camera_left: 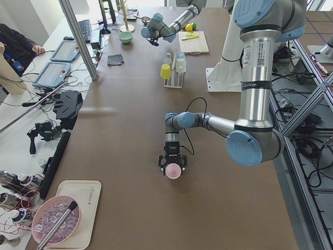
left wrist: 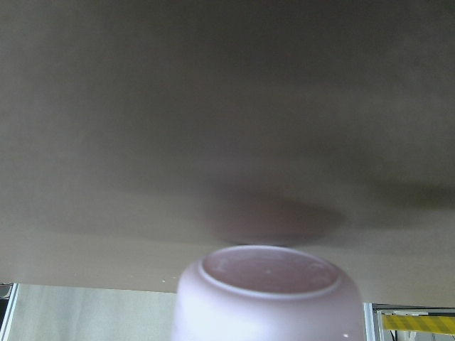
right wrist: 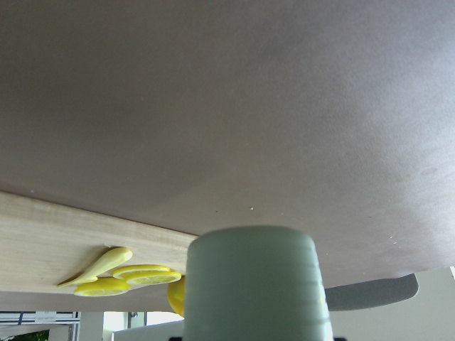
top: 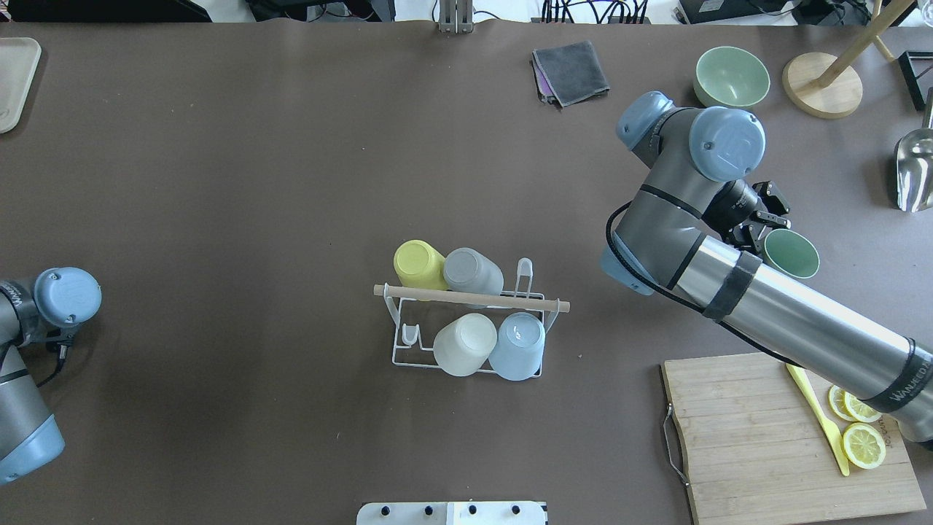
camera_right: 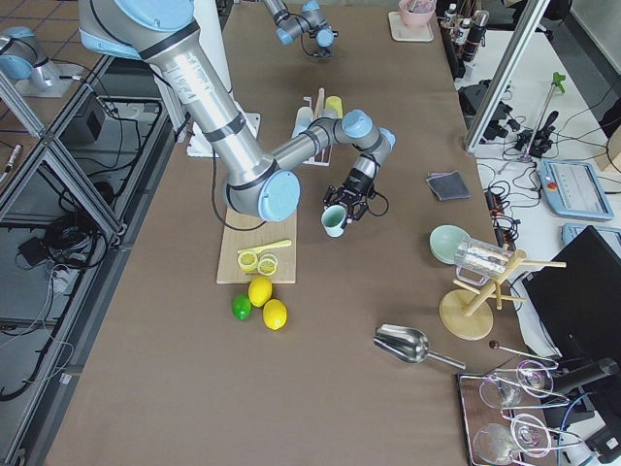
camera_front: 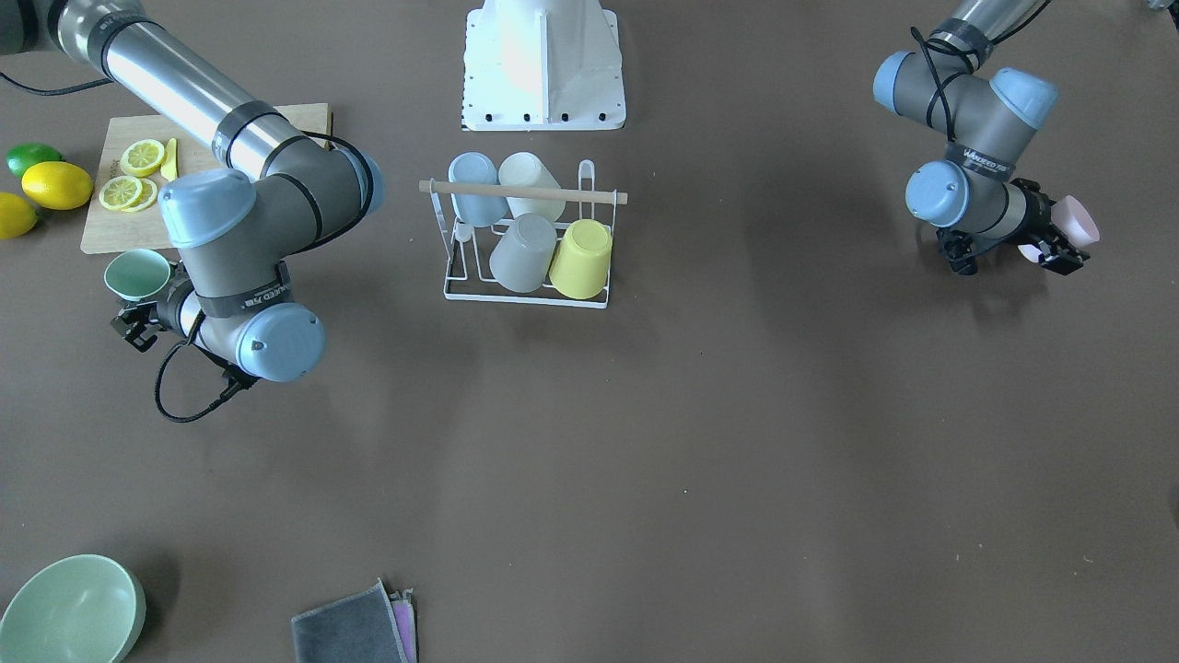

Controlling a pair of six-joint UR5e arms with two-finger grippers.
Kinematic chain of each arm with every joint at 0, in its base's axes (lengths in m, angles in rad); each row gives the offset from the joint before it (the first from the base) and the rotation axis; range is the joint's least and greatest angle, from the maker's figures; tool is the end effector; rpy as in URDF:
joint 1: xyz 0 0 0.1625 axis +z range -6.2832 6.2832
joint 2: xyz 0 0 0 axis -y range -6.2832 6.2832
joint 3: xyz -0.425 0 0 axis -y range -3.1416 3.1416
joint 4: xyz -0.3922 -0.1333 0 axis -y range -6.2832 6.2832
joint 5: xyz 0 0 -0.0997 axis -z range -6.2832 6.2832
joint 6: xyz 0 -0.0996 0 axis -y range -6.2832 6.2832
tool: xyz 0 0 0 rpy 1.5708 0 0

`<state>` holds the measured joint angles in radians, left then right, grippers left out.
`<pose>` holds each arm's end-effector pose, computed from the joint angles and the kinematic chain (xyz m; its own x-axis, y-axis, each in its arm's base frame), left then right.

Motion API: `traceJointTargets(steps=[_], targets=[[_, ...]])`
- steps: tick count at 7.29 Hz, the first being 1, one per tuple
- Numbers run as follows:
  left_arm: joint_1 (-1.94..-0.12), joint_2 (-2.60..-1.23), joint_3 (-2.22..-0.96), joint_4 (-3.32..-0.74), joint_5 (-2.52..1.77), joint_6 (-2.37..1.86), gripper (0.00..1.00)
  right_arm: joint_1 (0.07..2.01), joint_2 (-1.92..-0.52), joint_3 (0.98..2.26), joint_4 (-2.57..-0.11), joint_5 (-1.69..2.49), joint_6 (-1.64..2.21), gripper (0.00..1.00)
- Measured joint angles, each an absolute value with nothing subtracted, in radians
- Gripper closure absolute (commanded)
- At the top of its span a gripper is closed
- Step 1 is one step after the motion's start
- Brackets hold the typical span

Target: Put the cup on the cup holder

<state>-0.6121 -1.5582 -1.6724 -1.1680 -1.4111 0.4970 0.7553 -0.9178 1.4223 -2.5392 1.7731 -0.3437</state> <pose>0.2824 -0.3805 0.6769 0.0922 0.9956 -0.0142 -0.9356 0.0817 -0.3434 -0.3934 -0.5260 0.4424 0.4745 -0.8201 0.3200 0.8614 0.3576 -0.3607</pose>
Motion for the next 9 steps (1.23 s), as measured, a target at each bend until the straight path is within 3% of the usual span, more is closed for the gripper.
traceJointTargets(steps=[2, 4, 6, 9], targets=[[-0.612, -1.557, -1.672, -1.18, -1.413, 0.497, 0.21, 0.778, -0.948, 1.573, -2.511, 1.818, -0.311, 0.79], [-0.614, -1.556, -1.674, -1.197, -1.415, 0.501, 0.33, 0.843, -0.983, 1.666, -2.421, 1.914, -0.32, 0.89], [-0.625, -1.556, -1.694, -1.207, -1.418, 0.513, 0.34, 0.881, -1.03, 1.771, -2.352, 1.981, -0.322, 0.89], [-0.712, -1.559, -1.772, -1.207, -1.423, 0.576, 0.36, 0.943, -1.05, 1.8, -2.136, 2.157, -0.314, 0.89]])
